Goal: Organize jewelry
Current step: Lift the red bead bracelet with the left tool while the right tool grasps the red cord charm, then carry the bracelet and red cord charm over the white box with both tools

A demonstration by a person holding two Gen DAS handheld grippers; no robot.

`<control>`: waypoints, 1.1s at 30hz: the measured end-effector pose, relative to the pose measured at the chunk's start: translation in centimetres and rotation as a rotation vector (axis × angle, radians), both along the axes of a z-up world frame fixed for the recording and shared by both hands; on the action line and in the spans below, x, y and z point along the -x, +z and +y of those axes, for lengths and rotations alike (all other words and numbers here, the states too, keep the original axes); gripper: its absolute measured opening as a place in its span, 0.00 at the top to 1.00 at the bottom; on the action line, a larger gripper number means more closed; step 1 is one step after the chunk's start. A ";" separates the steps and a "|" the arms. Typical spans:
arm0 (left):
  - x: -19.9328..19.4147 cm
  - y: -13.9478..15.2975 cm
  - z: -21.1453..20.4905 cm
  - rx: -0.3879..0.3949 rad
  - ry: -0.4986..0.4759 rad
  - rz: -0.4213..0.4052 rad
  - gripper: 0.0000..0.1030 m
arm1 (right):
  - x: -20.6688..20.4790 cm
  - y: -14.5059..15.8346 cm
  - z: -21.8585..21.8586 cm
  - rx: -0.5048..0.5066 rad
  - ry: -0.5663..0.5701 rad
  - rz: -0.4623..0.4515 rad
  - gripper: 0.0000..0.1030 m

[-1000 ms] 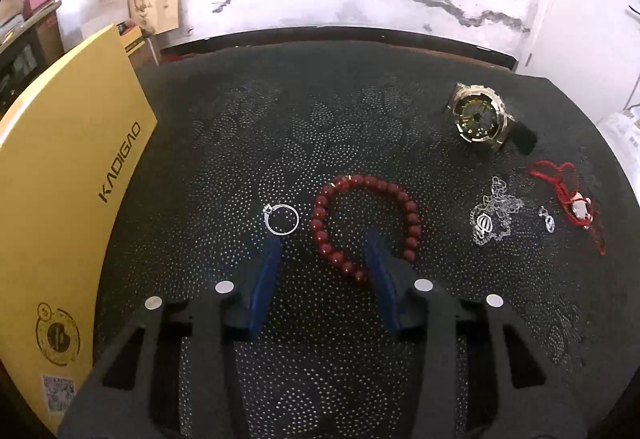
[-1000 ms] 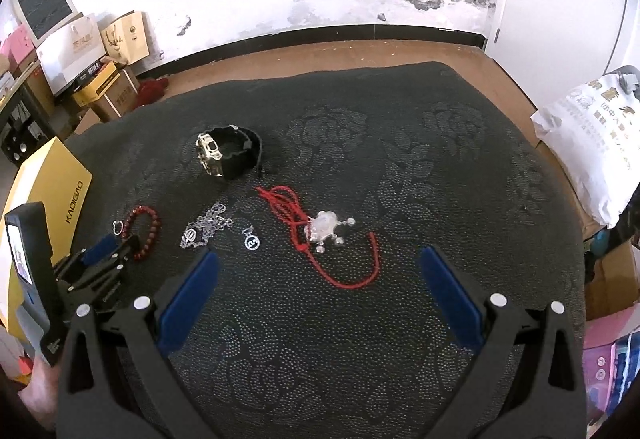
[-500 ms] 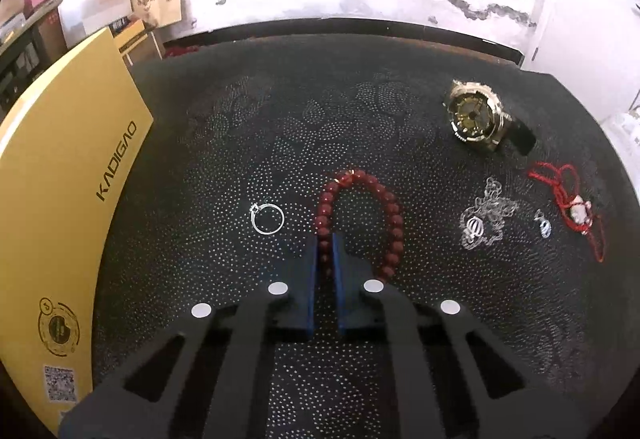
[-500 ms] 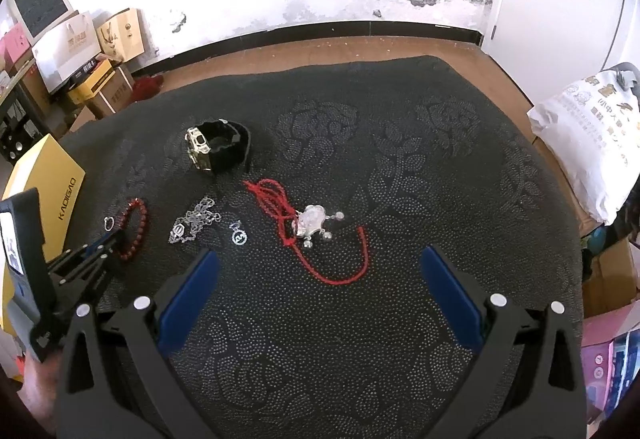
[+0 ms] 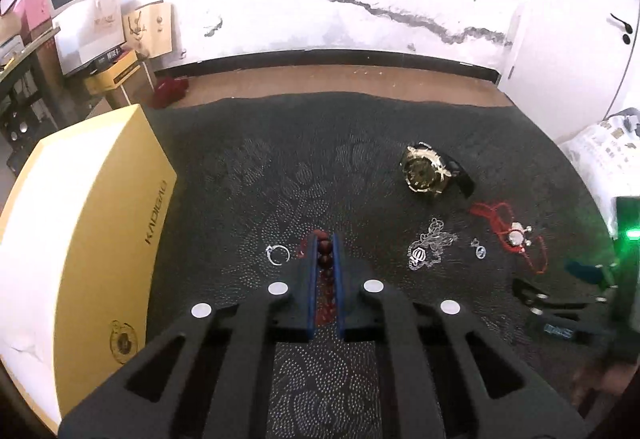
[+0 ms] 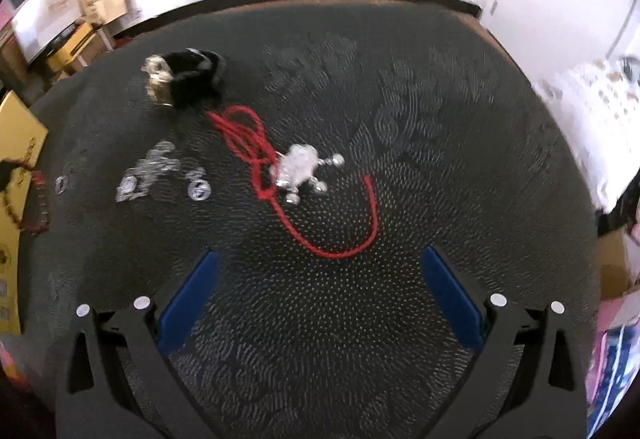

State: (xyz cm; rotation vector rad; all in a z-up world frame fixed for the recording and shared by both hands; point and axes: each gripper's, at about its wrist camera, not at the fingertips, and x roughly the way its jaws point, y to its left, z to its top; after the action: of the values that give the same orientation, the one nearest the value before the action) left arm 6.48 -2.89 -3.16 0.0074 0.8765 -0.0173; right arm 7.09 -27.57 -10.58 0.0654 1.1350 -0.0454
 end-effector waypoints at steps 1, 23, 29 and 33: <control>0.1 0.1 0.0 0.008 -0.003 0.004 0.93 | -0.5 -0.7 -0.1 -0.010 -0.017 0.019 0.05; 0.1 2.6 2.7 0.008 -0.005 0.009 0.93 | -2.9 3.5 0.9 -0.062 -0.003 -0.119 0.73; 1.0 5.9 4.8 0.017 0.028 -0.021 0.93 | -0.4 11.6 5.0 -0.113 0.107 -0.255 0.73; 2.3 8.4 7.1 0.025 0.062 -0.060 0.93 | 0.9 15.5 8.2 -0.149 0.185 -0.323 0.73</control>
State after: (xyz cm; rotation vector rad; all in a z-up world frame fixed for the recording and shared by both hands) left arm 4.22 4.25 5.26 -0.0427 0.8160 0.0298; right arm 6.15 -19.33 4.96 0.0962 0.8156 0.2083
